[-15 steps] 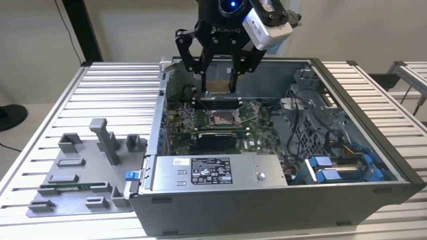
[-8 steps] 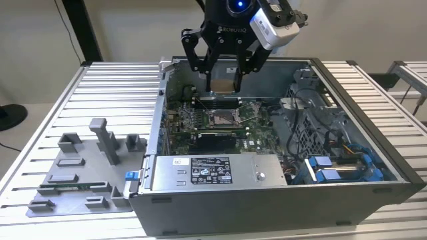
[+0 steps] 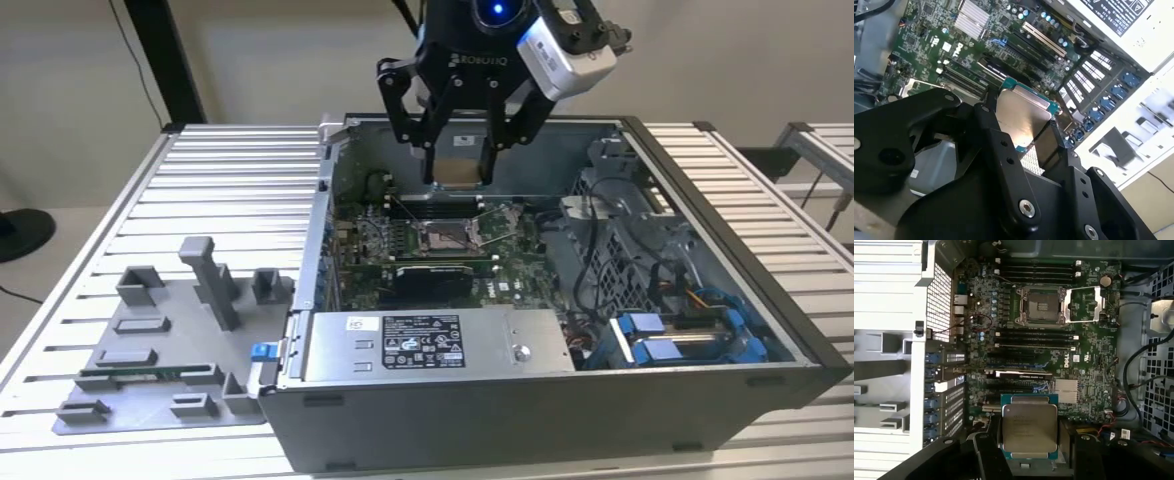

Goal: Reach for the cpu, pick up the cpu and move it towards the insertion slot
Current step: 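Pick up the cpu and move it towards the insertion slot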

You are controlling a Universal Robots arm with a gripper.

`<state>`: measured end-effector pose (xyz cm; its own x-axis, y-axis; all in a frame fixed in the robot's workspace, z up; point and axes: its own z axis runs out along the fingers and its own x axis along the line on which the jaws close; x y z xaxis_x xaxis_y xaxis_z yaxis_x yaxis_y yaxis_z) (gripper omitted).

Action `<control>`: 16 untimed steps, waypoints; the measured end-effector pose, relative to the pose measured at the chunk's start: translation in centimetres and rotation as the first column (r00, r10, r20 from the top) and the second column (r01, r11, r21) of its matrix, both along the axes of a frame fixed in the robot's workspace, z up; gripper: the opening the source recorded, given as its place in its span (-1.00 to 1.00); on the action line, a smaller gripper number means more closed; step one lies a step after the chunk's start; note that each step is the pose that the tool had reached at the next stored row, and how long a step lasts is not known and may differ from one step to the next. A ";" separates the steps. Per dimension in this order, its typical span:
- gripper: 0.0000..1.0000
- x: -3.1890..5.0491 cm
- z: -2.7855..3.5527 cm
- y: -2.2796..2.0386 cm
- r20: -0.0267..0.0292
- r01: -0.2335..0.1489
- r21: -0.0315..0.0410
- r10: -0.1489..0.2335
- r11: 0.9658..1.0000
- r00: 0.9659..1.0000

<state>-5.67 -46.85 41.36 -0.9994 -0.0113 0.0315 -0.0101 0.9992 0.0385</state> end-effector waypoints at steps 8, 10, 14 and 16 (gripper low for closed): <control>-1.00 0.95 0.00 0.00 -0.001 0.000 0.000 0.000 1.000 1.000; -1.00 1.22 0.00 0.00 -0.001 0.000 0.000 0.000 1.000 1.000; -1.00 1.75 0.00 0.00 -0.002 0.000 0.000 0.000 1.000 1.000; -1.00 1.99 0.00 0.00 -0.002 0.000 0.000 0.000 1.000 1.000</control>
